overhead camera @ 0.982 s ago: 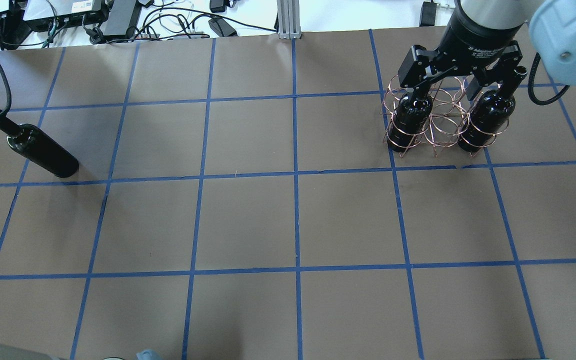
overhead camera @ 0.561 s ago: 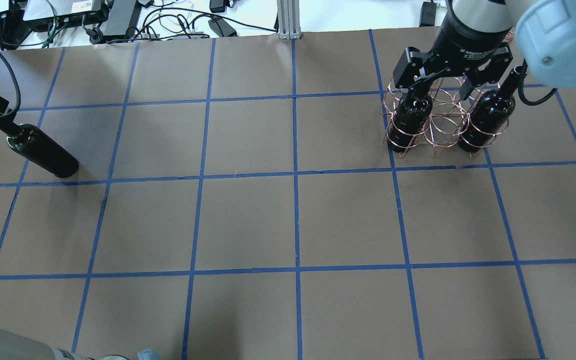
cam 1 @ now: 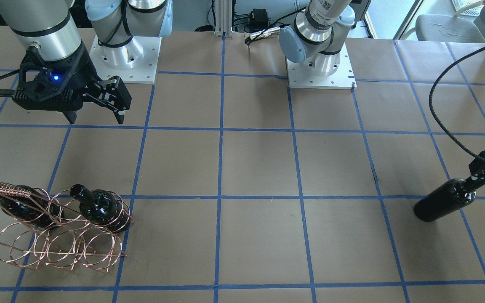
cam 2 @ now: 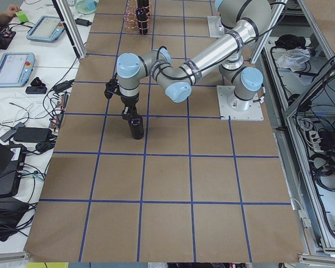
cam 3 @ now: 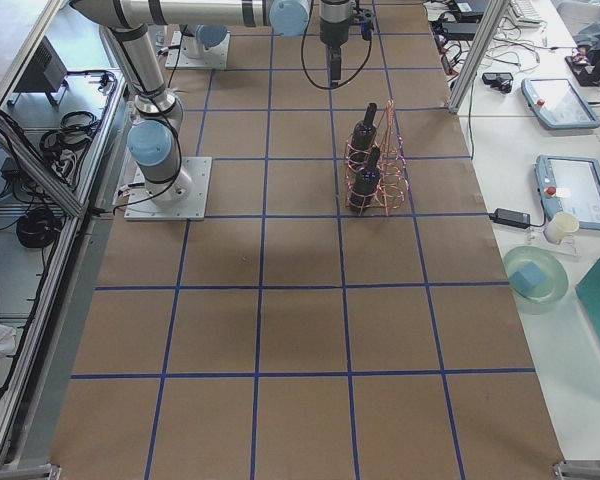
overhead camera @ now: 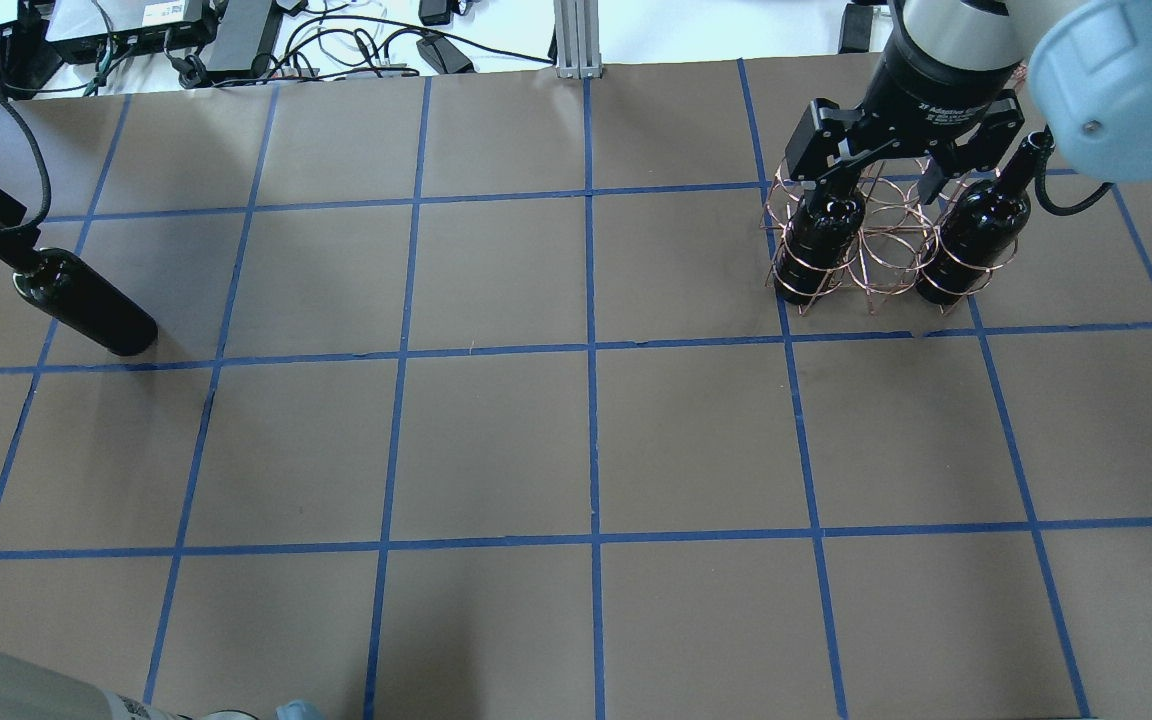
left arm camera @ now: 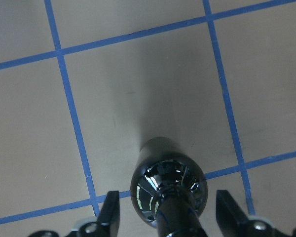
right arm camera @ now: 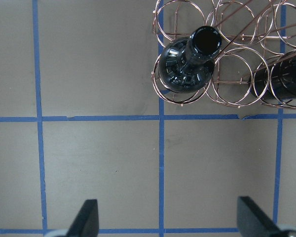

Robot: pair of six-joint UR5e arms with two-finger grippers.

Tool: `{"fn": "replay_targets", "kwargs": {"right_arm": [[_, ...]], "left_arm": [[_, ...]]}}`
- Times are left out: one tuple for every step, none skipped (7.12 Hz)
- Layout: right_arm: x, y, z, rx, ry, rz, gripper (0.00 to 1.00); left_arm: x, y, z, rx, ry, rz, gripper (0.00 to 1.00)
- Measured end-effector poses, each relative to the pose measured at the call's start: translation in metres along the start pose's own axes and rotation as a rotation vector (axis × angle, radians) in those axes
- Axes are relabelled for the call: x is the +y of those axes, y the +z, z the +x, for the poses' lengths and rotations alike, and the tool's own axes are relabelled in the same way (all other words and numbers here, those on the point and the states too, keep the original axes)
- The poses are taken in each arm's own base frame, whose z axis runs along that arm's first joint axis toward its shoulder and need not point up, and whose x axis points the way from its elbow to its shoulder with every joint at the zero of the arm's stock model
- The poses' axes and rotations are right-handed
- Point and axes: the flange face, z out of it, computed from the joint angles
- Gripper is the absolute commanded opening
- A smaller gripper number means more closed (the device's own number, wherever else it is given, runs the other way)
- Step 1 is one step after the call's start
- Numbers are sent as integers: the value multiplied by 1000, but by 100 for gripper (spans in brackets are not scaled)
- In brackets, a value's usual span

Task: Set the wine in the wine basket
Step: 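Close left gripper on the bottle neck and lift it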

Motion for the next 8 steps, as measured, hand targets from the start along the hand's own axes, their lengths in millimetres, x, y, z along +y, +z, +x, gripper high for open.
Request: {"fn": "replay_targets", "kwargs": {"right_arm": [[3,0,-5,3,-9,-6,100],[4,0,-10,8,-16,-5,100],[5,-1,-15,5,-5,3,100],[7,-3,-24,3,5,9,100],[9,-3,-34,6,-10,9,99],[10,-2,-40,8,-21,2,99],[11,-1,-42,9,-27,-1,99],[12,-1,-43,7,-33,-1,99]], "left_arm": [[0,0,0,0,0,-1,60],[0,0,0,0,-1,-2,30],[0,0,0,1,-2,-2,3],[0,0,0,0,0,-2,0],[0,1,1,1,2,-4,0],[0,1,1,3,1,-6,0],[0,2,2,7,0,-10,0],[0,1,4,9,1,-12,0]]}}
